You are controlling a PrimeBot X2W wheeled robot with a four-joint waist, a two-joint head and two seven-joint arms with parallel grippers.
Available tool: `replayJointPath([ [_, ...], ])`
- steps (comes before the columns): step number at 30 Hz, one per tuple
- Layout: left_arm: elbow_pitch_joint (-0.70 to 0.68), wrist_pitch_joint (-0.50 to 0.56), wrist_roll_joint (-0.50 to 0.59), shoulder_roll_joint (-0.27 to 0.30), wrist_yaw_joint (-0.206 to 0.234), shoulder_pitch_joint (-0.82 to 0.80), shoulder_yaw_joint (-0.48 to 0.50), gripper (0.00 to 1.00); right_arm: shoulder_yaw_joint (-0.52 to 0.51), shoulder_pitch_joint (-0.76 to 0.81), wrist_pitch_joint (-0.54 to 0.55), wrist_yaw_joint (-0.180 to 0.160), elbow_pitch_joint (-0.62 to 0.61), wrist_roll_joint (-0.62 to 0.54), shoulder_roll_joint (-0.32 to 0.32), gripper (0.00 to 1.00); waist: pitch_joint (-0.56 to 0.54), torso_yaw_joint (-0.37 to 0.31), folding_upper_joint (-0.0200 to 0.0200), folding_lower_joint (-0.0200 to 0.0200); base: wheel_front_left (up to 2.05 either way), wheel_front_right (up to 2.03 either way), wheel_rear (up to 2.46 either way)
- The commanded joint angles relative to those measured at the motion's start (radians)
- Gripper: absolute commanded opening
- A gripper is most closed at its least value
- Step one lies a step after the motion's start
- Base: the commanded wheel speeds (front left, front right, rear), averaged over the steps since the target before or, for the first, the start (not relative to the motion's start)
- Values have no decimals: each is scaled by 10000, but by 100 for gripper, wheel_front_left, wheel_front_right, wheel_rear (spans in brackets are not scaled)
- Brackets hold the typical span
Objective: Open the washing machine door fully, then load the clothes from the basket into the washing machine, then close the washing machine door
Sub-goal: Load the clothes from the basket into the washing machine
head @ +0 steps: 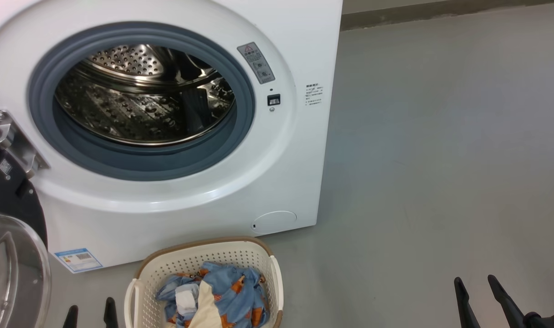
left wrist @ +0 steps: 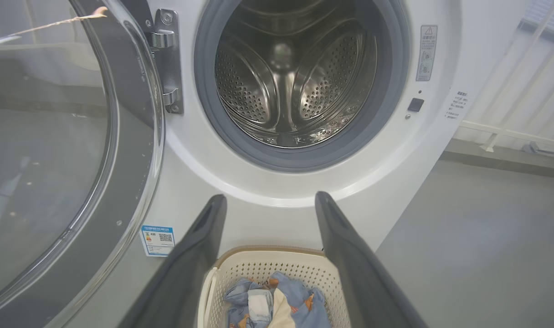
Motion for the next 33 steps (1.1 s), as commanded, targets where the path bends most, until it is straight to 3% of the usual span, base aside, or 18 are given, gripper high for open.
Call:
replayJointPath([
  [1,-300,-76,191,51,-25,-373,232,100,244,-276,-120,92,-226,1,-151,100,35,-47,0,0,0,0,0],
  [16,359,76,272,430,-25,-1268,-507,100,427,-697,-120,92,-255,66,354,100,1108,-847,0,0,0,0,0],
  [33,3459,2969,8,997,182,-3734,-899,100,1244,-1981,-120,92,-289,411,500,100,3133,-1955,0,0,0,0,0],
])
